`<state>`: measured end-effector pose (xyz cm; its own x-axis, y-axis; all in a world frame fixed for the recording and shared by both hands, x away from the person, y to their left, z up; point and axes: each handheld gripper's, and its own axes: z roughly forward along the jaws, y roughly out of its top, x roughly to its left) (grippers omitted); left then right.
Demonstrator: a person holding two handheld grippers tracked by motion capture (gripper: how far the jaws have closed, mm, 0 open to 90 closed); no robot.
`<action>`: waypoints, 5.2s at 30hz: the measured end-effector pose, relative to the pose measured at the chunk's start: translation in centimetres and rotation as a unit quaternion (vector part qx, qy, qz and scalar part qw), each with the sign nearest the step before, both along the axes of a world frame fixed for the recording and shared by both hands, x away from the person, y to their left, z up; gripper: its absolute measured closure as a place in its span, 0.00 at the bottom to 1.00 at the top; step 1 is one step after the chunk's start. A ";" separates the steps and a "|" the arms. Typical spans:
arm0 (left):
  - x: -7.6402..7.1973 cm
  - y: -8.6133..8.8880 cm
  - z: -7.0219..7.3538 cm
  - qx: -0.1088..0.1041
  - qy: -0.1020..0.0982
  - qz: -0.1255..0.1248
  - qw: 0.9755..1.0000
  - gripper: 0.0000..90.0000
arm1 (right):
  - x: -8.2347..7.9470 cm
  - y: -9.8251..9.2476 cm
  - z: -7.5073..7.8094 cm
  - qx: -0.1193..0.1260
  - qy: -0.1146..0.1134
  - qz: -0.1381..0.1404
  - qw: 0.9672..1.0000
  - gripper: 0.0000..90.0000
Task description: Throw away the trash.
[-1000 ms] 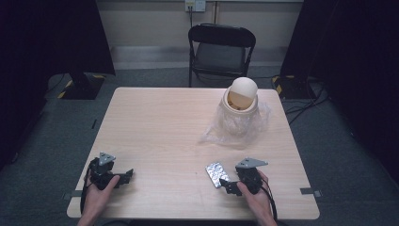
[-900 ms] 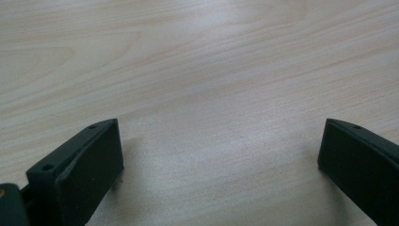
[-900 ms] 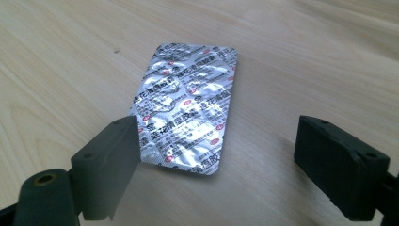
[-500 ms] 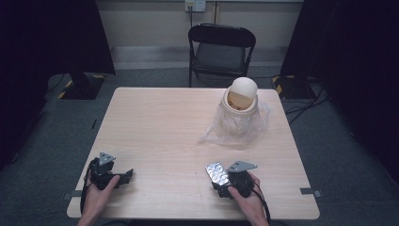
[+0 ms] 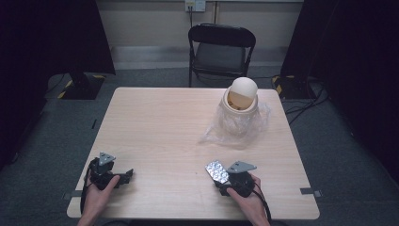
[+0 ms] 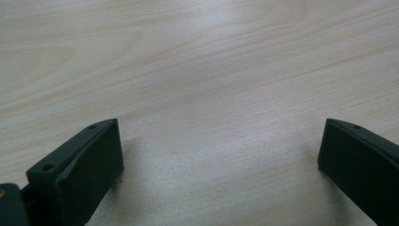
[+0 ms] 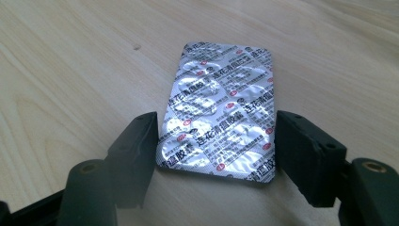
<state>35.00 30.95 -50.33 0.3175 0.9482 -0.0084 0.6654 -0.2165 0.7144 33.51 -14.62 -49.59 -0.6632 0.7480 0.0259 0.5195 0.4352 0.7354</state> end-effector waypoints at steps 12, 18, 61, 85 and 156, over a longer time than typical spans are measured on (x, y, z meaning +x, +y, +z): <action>0.0 0.0 0.0 -0.001 0.000 0.000 1.000 0.00 | -0.3 0.9 -0.4 -0.005 -0.011 0.000 1.000 0.23; 0.0 0.0 0.0 -0.001 0.000 0.000 1.000 0.00 | 0.1 0.3 -0.2 0.004 -0.007 -0.007 1.000 0.37; 0.0 0.0 0.0 -0.001 0.000 0.000 1.000 0.00 | 2.7 -1.3 5.0 0.080 -0.014 -0.008 0.997 0.38; 0.0 0.0 0.0 0.000 0.000 0.000 1.000 0.00 | 6.0 -2.6 9.1 0.080 -0.051 -0.029 0.995 0.38; 0.0 0.0 0.0 0.002 0.000 0.000 1.000 0.00 | 15.5 -5.4 14.0 0.084 -0.039 -0.139 0.986 0.38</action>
<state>35.00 30.98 -50.31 0.3183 0.9480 -0.0042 0.6657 -0.2204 0.7129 48.99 -20.04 -35.55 -0.4381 0.8905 0.1227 0.5404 0.1519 0.8276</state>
